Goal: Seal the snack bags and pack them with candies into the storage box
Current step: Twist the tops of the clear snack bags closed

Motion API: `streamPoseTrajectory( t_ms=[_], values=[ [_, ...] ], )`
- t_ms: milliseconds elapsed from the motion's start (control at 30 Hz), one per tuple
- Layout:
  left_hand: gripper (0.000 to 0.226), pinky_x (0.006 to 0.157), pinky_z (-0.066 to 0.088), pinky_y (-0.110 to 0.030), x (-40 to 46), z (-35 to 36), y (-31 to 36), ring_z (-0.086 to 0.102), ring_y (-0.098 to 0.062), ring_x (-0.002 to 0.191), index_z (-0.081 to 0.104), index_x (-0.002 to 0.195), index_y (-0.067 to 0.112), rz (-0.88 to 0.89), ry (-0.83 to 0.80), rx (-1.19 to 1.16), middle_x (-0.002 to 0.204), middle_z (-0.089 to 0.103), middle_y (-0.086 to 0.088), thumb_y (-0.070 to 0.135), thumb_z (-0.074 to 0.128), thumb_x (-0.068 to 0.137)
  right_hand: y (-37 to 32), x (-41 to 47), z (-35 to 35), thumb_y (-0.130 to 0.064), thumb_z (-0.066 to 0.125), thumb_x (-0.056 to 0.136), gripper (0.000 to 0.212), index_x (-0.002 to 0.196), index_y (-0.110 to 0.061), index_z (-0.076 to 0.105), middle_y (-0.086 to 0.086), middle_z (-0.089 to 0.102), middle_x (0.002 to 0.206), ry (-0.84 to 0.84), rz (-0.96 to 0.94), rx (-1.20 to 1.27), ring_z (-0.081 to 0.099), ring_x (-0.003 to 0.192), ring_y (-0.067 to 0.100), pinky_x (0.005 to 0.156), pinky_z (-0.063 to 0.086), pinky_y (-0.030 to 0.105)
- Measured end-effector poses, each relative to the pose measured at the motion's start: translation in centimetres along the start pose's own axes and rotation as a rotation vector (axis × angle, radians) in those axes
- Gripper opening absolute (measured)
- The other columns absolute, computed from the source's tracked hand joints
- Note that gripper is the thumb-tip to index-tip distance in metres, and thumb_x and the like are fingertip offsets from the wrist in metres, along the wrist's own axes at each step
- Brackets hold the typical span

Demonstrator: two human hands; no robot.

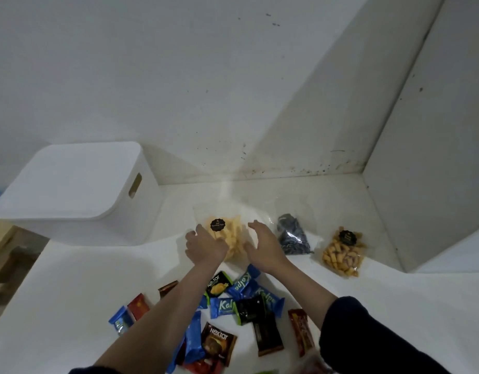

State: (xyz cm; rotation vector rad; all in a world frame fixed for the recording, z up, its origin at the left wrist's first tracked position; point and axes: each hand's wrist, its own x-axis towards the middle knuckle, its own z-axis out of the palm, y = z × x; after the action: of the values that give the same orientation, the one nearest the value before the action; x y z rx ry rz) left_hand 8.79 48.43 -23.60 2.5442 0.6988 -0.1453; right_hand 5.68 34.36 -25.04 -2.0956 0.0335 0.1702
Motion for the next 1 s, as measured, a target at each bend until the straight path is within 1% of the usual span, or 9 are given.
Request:
streamPoseTrajectory(
  t_ms=[100,200,333,433,533,700,833,900,1000],
  values=[
    [0.055,0.101,0.042,-0.039,-1.1,1.6,2.3,0.046,-0.030,0.122,0.043,0.135,0.004,0.327,0.117,-0.200,0.136,0.040,-0.016,0.017,0.060,0.084,0.7,0.4,-3.0,-0.014,0.054,0.091,0.043,0.132,-0.005,0.046,0.013,0.047,0.133,0.327,-0.047,-0.014,0.048,0.119,0.023,0.098,0.030,0.017],
    [0.050,0.096,0.042,-0.029,-2.5,3.4,5.5,0.049,-0.025,0.120,0.042,0.136,0.003,0.384,-0.081,-0.374,0.133,0.044,-0.014,0.016,0.056,0.089,2.0,1.3,-5.8,-0.013,0.052,0.090,0.046,0.134,-0.006,0.042,0.016,0.044,0.132,0.487,0.111,-0.025,0.050,0.111,0.025,0.092,0.037,0.022],
    [0.048,0.089,0.041,-0.029,-3.1,5.9,8.6,0.052,-0.027,0.115,0.042,0.133,0.003,0.119,-0.518,-0.402,0.128,0.052,-0.012,0.027,0.052,0.092,3.6,1.9,-7.0,-0.019,0.054,0.090,0.058,0.142,-0.009,0.031,0.019,0.041,0.138,0.328,0.325,-0.068,0.048,0.121,0.033,0.098,0.040,0.034],
    [0.035,0.086,0.045,-0.032,-3.5,6.7,9.0,0.056,-0.028,0.106,0.051,0.117,0.005,0.065,-0.602,-0.379,0.115,0.054,-0.012,0.025,0.058,0.088,4.3,1.4,-6.8,-0.013,0.054,0.089,0.057,0.142,-0.010,0.034,0.017,0.048,0.136,0.251,0.312,-0.036,0.050,0.121,0.030,0.098,0.040,0.031],
    [0.055,0.093,0.048,-0.033,-3.7,6.5,8.6,0.055,-0.028,0.114,0.043,0.131,0.004,0.037,-0.571,-0.485,0.126,0.054,-0.015,0.020,0.066,0.084,4.3,0.6,-6.7,-0.009,0.054,0.089,0.052,0.139,-0.011,0.039,0.012,0.052,0.134,0.277,0.252,0.049,0.052,0.120,0.026,0.096,0.037,0.025],
    [0.044,0.072,0.051,-0.029,-4.2,4.2,7.8,0.060,-0.022,0.090,0.054,0.119,0.006,0.156,-0.495,-0.711,0.103,0.060,-0.010,0.012,0.073,0.080,3.3,-1.2,-7.2,-0.011,0.053,0.092,0.048,0.139,-0.013,0.041,0.007,0.052,0.133,0.338,0.138,0.179,0.052,0.120,0.021,0.099,0.043,0.030],
    [0.038,0.066,0.051,-0.020,-6.3,1.3,7.7,0.061,-0.011,0.084,0.057,0.109,0.025,0.418,-0.245,-0.731,0.108,0.055,0.000,0.016,0.075,0.077,0.4,-2.5,-8.4,-0.017,0.057,0.092,0.043,0.133,-0.020,0.046,0.001,0.048,0.133,0.471,0.019,0.287,0.051,0.117,0.015,0.092,0.042,0.025],
    [0.036,0.068,0.052,-0.018,-7.7,-0.1,7.7,0.061,-0.010,0.084,0.056,0.102,0.035,0.567,-0.109,-0.714,0.108,0.054,0.004,0.017,0.074,0.078,-2.1,-3.2,-9.6,-0.028,0.062,0.089,0.041,0.129,-0.028,0.049,-0.005,0.056,0.124,0.412,-0.049,0.391,0.059,0.108,0.008,0.084,0.050,0.021],
    [0.031,0.076,0.055,-0.027,-10.0,-2.1,7.5,0.059,-0.012,0.091,0.063,0.108,0.022,0.812,0.014,-0.669,0.108,0.052,0.003,0.018,0.072,0.079,-5.9,-4.3,-11.1,-0.037,0.066,0.084,0.044,0.124,-0.031,0.049,-0.009,0.062,0.112,0.277,-0.078,0.629,0.066,0.091,-0.002,0.064,0.051,0.011]
  ],
)
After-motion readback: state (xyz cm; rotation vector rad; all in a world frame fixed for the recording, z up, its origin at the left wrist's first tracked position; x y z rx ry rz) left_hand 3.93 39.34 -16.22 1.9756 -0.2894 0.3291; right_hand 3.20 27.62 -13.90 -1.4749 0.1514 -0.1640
